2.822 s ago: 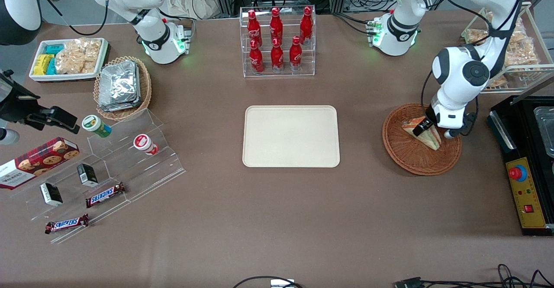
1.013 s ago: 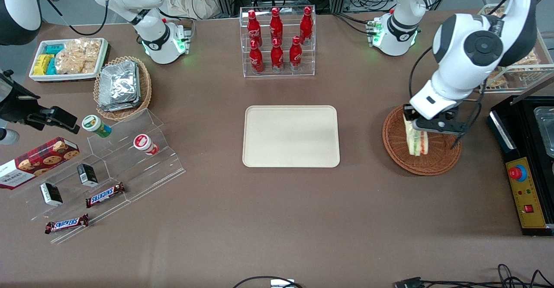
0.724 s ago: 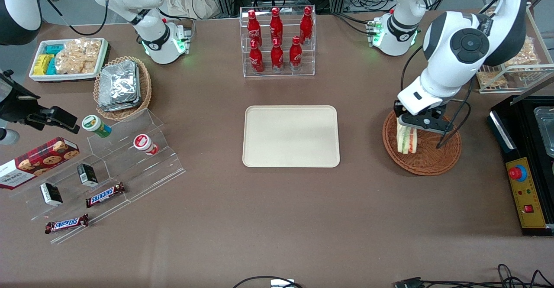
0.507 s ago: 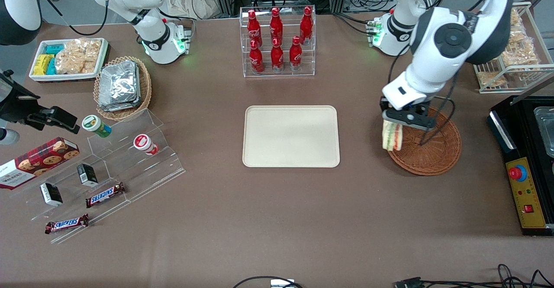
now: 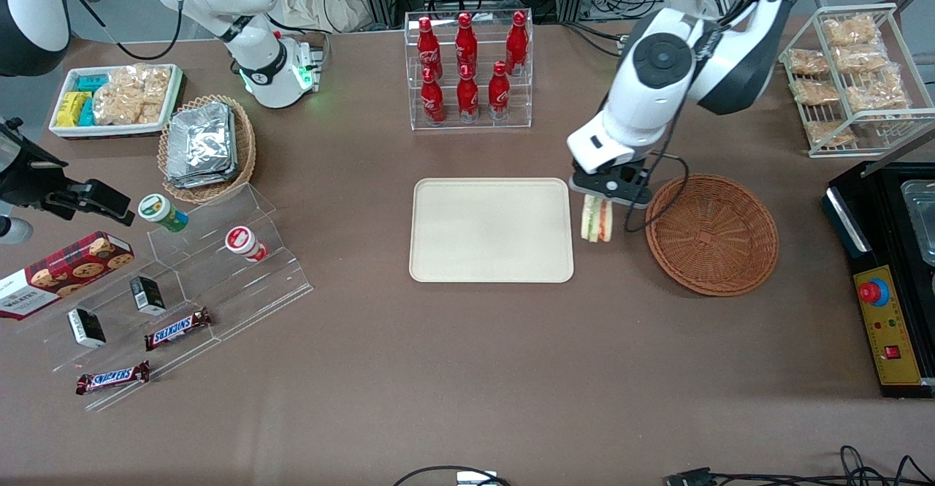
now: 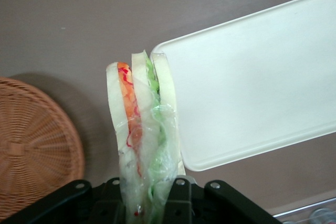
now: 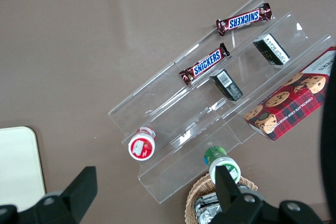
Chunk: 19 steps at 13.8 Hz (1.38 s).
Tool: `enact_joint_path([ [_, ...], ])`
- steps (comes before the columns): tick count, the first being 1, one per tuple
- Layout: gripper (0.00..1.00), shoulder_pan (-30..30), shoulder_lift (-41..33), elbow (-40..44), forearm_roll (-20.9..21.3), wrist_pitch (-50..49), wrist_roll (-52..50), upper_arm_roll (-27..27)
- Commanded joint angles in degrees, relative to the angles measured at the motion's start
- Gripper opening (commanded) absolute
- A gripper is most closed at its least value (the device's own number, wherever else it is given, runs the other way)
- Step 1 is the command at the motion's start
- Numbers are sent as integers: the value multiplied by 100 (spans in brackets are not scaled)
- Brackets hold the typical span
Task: Place sandwich from basket to tray
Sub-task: 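Carry the sandwich with the left gripper over the cream tray, then lower the sandwich onto the tray and open the left gripper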
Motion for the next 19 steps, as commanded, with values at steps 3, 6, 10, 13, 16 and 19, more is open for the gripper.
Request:
enact_joint_path([
  [3, 14, -516, 950, 679, 118, 229, -812, 69],
  [6, 15, -674, 1213, 539, 136, 694, -1049, 78],
  [10, 15, -780, 1389, -32, 671, 1651, -1699, 78],
  [13, 15, -806, 1652, -121, 812, 1829, -1815, 78],
  [16, 15, -965, 1846, -261, 1189, 2075, -2060, 87],
  [19, 15, -982, 2101, -262, 1681, 2093, -2428, 87],
])
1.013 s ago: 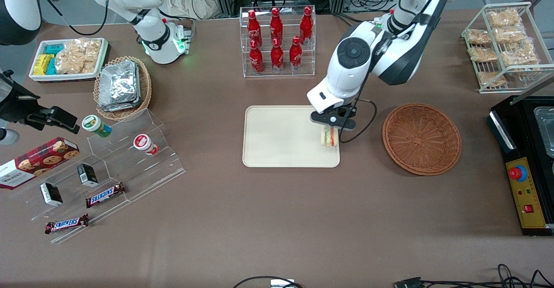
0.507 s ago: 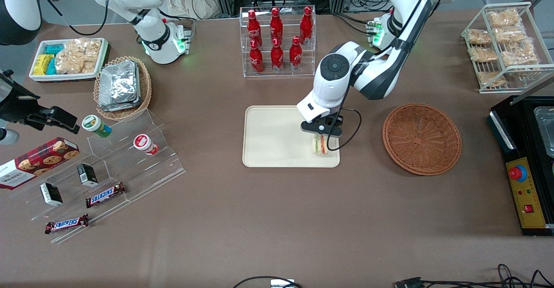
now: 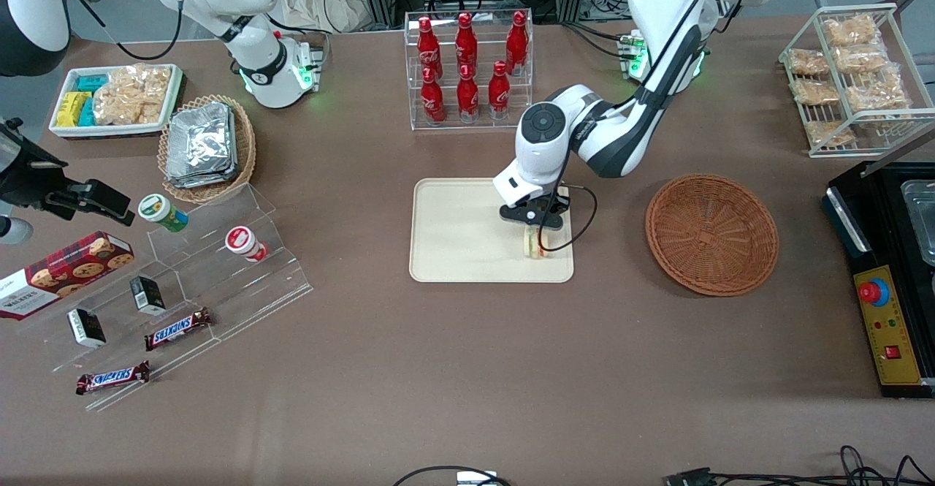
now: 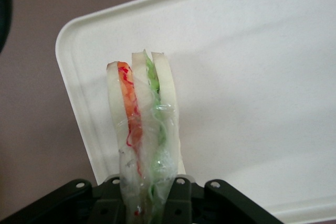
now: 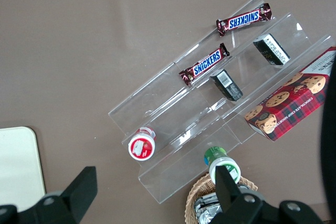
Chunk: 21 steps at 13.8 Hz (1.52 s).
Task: Place sandwich from basket to tray
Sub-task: 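Lower the sandwich onto the tray and open the left gripper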
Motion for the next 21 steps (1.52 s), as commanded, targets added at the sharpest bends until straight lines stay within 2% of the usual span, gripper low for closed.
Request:
enact_joint_path([
  [1, 16, -88, 182, -8, 464, 132, -426, 72],
  [4, 18, -88, 244, -17, 483, 273, -541, 72],
  [6, 24, -88, 253, -17, 483, 281, -612, 64],
  [7, 34, -88, 253, -17, 483, 273, -612, 64],
  [8, 50, -88, 253, -8, 483, 273, -620, 64],
  [9, 86, -88, 262, -8, 483, 281, -620, 64],
  [10, 100, -88, 279, -8, 475, 273, -620, 64],
  [13, 100, -70, 209, 53, 466, 229, -804, 64],
  [18, 100, 123, -405, 115, 404, 159, -1586, 99],
  [21, 100, 465, -590, 457, 378, -419, -1614, 99],
])
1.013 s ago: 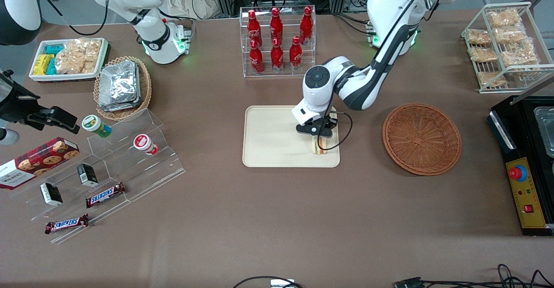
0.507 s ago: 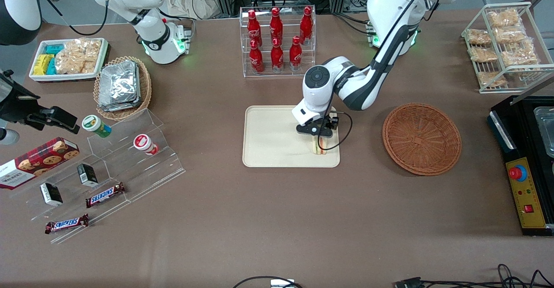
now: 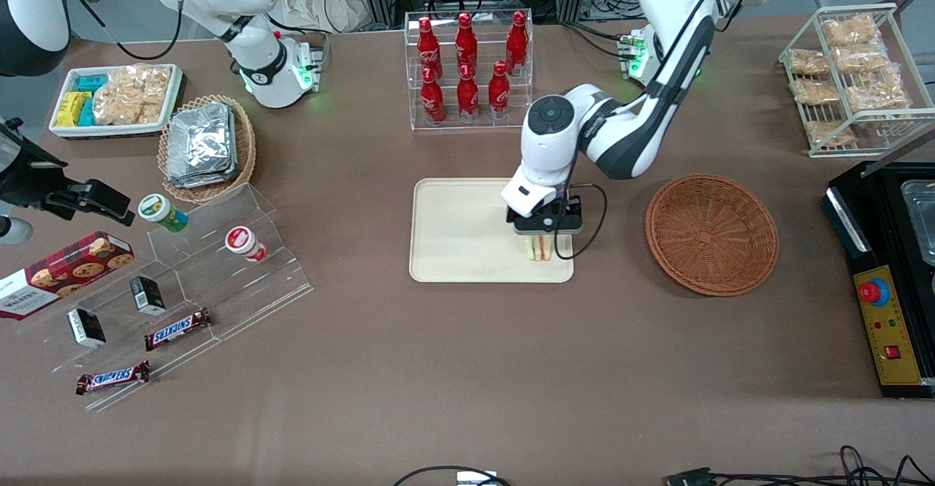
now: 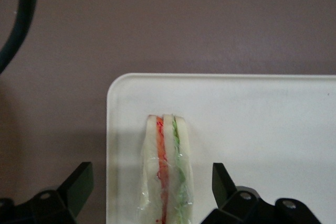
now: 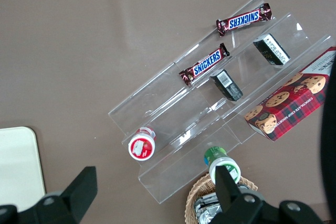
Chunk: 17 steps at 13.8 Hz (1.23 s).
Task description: Place sandwich from basket to tray
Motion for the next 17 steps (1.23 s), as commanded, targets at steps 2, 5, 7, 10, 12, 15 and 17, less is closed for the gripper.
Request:
enact_joint_path([
  [2, 100, 462, -250, 437, -1, -693, -92, -31],
  [5, 100, 998, -548, 526, -184, -897, 48, -48],
  [7, 100, 1244, -690, 692, -440, -1325, 634, -39],
  [10, 100, 1762, -821, 1167, -984, -2125, 1662, -31],
  [12, 100, 2140, -962, 1378, -1204, -2564, 2217, -39],
  [15, 100, 2492, -1068, 1940, -1355, -3513, 2930, -30],
  [17, 100, 2572, -1085, 2327, -1355, -4059, 3132, -22],
])
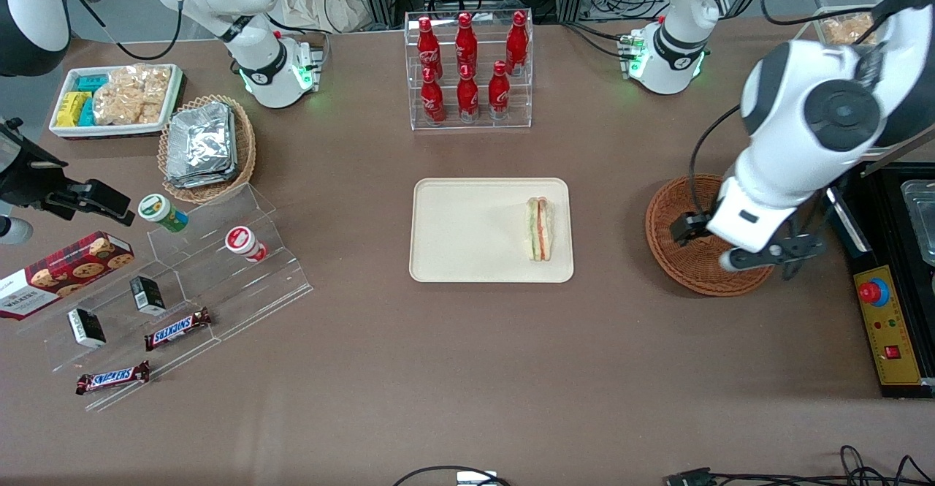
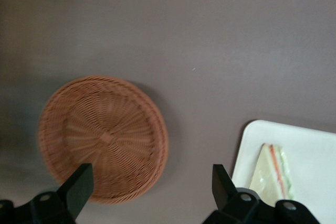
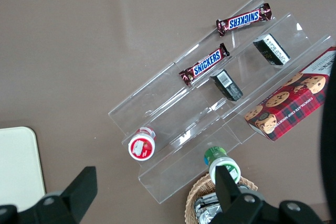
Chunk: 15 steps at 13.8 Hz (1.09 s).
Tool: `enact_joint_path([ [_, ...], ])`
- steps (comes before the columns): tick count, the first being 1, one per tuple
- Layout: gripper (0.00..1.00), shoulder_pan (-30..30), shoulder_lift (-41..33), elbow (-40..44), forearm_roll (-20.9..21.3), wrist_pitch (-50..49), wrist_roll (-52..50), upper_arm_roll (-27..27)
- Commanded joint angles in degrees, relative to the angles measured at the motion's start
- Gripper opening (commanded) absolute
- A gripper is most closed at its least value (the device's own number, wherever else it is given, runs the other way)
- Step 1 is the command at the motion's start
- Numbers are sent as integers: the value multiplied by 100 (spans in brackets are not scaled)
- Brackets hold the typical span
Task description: Place sandwich from basket to tray
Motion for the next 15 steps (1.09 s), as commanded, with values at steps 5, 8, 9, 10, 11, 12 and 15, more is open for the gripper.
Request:
enact_joint_path([
  [5, 100, 352, -631, 437, -297, -1102, 791, 37],
  [8, 100, 545, -843, 429, -403, -1217, 1169, 82],
  [9, 100, 581, -887, 437, -490, -1269, 1205, 82],
  [10, 100, 642, -939, 429, -543, -1287, 1240, 82],
  [11, 100, 678, -983, 420, -544, -1296, 1371, 82],
  [12, 100, 687, -1001, 429, -544, -1314, 1538, 82],
  [15, 100, 783, -1063, 420, -544, -1419, 1785, 82],
])
